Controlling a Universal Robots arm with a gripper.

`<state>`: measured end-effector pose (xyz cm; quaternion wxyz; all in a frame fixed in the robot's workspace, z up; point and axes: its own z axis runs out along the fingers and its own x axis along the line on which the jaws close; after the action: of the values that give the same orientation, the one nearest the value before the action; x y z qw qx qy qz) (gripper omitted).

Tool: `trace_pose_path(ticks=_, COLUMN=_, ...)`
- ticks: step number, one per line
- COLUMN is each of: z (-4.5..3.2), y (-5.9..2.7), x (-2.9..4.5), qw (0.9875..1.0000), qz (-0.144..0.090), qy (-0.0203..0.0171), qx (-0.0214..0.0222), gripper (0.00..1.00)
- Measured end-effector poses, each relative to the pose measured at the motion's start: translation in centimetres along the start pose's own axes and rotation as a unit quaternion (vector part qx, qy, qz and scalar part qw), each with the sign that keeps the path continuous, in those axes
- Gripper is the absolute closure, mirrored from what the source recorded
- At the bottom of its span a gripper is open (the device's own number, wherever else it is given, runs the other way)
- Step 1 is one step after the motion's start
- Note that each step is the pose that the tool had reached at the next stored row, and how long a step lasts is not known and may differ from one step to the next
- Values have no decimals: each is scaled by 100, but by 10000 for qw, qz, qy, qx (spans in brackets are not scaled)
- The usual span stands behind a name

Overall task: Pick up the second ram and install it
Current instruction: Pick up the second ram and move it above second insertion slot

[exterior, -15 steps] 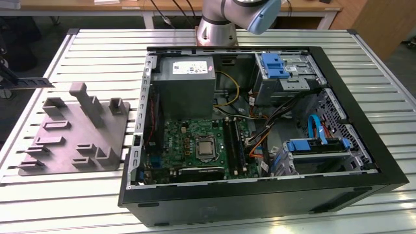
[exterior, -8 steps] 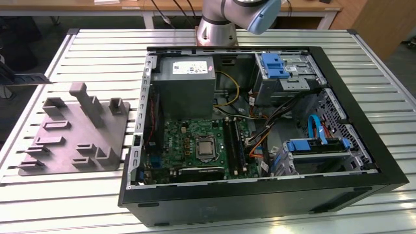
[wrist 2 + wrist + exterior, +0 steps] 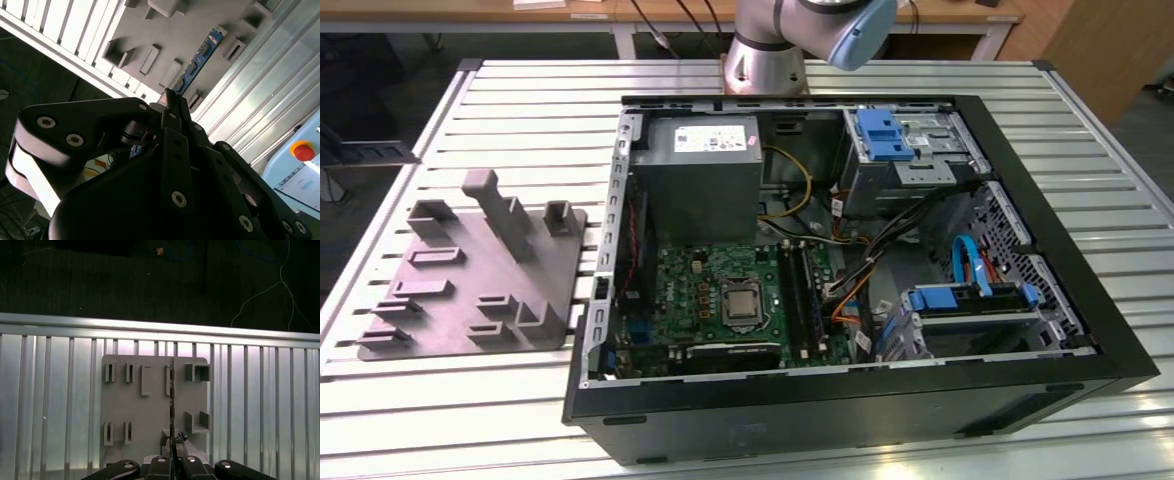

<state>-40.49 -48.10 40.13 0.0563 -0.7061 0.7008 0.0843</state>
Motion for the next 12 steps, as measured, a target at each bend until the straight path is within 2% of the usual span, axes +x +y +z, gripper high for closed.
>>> trace_pose_path(ticks=6, z=-99, y=4, x=-20, qw=10000, qz=-1, qy=-13, qx=1, gripper=86)
trace_pose_path(ticks=9, z=-109, y=4, x=-22, qw=10000, qz=-1, qy=-11, qx=1, gripper=86)
trace_pose_path(ticks=10, z=-111, y=3, x=-23, qw=10000, qz=1, qy=20, qx=-1, gripper=86)
trace_pose_path(ticks=12, z=-108, y=4, x=-36, qw=9998, qz=8, qy=204, qx=-1, gripper=86)
